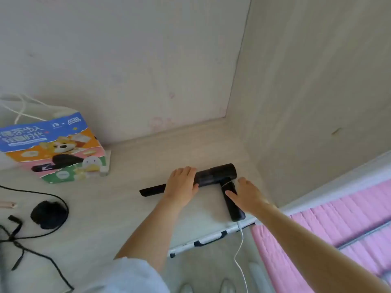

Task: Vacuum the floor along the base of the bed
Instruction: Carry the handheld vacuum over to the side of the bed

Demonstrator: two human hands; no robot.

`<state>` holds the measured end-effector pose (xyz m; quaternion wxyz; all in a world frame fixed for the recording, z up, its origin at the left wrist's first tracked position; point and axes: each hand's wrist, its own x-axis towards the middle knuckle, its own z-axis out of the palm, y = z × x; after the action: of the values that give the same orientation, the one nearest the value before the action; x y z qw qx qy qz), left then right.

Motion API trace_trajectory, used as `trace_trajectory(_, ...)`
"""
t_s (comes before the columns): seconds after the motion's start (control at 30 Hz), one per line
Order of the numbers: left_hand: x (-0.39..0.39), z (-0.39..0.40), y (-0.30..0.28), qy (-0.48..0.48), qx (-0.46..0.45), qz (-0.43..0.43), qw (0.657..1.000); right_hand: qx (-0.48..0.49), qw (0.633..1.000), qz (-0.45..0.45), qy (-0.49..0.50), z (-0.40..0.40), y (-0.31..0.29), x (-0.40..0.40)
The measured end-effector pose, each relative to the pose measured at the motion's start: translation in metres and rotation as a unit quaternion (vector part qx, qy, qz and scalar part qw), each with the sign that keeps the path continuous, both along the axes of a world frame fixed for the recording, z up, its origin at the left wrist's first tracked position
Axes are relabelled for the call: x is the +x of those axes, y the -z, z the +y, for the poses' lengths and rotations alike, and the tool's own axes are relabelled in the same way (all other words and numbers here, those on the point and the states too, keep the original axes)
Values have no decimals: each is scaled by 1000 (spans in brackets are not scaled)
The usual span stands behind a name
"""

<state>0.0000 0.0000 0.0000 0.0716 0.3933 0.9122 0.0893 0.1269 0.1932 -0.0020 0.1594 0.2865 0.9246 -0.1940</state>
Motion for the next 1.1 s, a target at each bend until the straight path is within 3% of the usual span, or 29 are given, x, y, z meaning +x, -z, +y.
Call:
trace_trajectory(0.23,0,21,21,12,-50,-17,999,-138,983,-60,108,-5,22,-5)
trace_trajectory(0.43,-7,30,29,21,-100,-9,995,-165,976,-69,121,-10,34,-7)
trace_trajectory(0.7,-10,24,21,21,-83,-11,996,-231,958,-60,161,-14,24,-4)
trace_trajectory(0.87,-10,16,5,24,-10,0,1000,-268,931,45,245,-28,2,-4)
trace_trajectory(1.03,-7,14,-10,33,72,0,997,-380,870,137,284,-47,-39,10)
trace_trajectory(1.1,-4,14,-17,31,96,1,995,-386,867,155,275,-53,-54,16)
